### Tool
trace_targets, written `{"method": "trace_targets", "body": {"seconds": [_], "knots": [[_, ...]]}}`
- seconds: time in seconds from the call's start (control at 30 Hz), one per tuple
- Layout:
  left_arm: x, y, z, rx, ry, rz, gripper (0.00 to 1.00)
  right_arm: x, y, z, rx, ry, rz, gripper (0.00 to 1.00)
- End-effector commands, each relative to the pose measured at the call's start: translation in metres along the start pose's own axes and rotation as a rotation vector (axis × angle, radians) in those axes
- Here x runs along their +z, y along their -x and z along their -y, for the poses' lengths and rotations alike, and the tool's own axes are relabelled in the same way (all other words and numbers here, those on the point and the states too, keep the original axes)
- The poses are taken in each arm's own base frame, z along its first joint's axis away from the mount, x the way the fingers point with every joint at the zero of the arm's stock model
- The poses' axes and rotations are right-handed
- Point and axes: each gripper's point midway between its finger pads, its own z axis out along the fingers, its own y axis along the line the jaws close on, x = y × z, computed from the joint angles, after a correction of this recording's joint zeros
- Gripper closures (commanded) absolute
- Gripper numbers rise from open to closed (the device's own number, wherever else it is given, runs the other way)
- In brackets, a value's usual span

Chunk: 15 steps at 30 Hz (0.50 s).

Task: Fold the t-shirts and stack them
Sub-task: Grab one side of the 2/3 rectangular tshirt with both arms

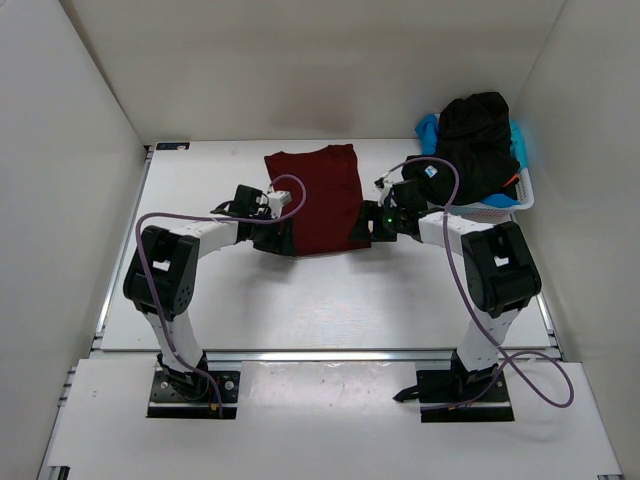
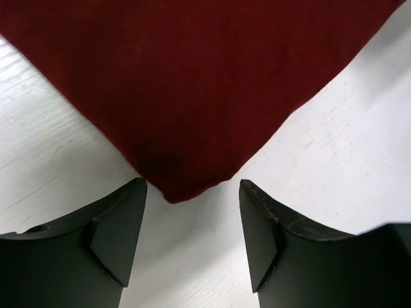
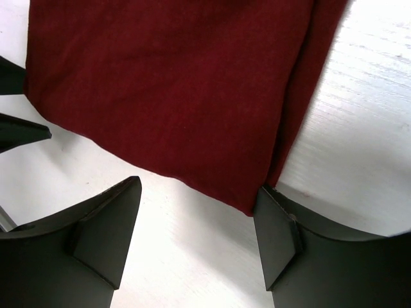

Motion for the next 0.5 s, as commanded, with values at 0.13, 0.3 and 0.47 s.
{"method": "trace_targets", "body": {"seconds": [0.13, 0.3, 0.47], "knots": [[0.001, 0.024, 0.027, 0.036, -0.098, 0.065, 0.34, 0.000, 0.011, -0.015, -0.015, 0.042, 0.039, 0.36], [0.007, 0.013, 0.033, 0.005, -0.130, 0.048, 0.48, 0.002, 0.001, -0.016, -0.004, 0.039, 0.022, 0.38], [0.000, 0.005, 0.019, -0.032, -0.128, 0.033, 0.66, 0.000, 0.006, -0.016, 0.013, 0.050, 0.023, 0.51]]}}
